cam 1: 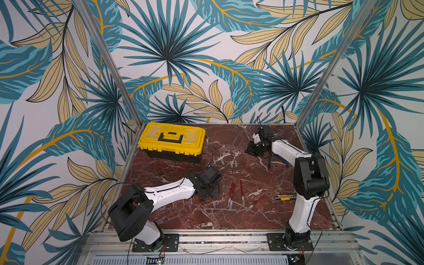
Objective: Remove protective caps from carving knives
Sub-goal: Place the protective sleeve at the center of the board.
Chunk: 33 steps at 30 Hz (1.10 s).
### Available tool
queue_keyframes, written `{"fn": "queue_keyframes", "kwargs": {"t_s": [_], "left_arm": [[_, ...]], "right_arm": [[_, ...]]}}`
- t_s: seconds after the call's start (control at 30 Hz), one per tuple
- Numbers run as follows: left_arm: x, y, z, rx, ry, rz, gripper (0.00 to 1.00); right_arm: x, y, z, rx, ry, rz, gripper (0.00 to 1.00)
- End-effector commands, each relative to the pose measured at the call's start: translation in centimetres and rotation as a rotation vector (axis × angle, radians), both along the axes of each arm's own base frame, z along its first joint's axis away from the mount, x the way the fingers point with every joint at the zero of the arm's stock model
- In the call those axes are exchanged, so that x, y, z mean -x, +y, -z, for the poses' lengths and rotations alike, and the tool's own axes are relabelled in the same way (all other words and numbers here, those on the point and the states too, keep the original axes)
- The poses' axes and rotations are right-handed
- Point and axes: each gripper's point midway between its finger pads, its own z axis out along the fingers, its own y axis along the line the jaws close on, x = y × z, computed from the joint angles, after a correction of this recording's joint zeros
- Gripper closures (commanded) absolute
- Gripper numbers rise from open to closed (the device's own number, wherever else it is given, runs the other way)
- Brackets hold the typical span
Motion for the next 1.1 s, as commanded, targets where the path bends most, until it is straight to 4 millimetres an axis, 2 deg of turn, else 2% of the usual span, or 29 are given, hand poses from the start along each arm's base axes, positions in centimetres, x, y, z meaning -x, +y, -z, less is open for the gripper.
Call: {"fn": "queue_keyframes", "kwargs": {"t_s": [0.0,0.1,0.27,0.4,0.7,1.07], "left_arm": [[-1.4,1.0,-1.5,-0.018,-0.069,-0.081,1.0],[-2.0,1.6,-2.0,-0.032,-0.107,-0.124,1.0],[-2.8,2.6,-2.3,-0.056,-0.151,-0.178,1.0],[-2.9,2.4,-1.8,-0.056,-0.145,-0.181,1.0],[-3.0,1.8,-0.4,-0.063,-0.119,-0.174,1.0],[-3.0,1.7,0.5,-0.076,-0.104,-0.167,1.0]], "right_arm": [[1.9,-0.9,2.0,0.161,0.02,-0.046,1.0],[2.7,0.3,3.5,0.202,0.03,-0.093,1.0],[3.1,2.3,4.5,0.222,0.031,-0.142,1.0],[3.2,3.2,5.1,0.22,0.038,-0.158,0.98],[3.6,4.4,6.4,0.211,0.074,-0.18,0.88],[4.8,4.5,6.7,0.191,0.092,-0.166,0.71]]}}
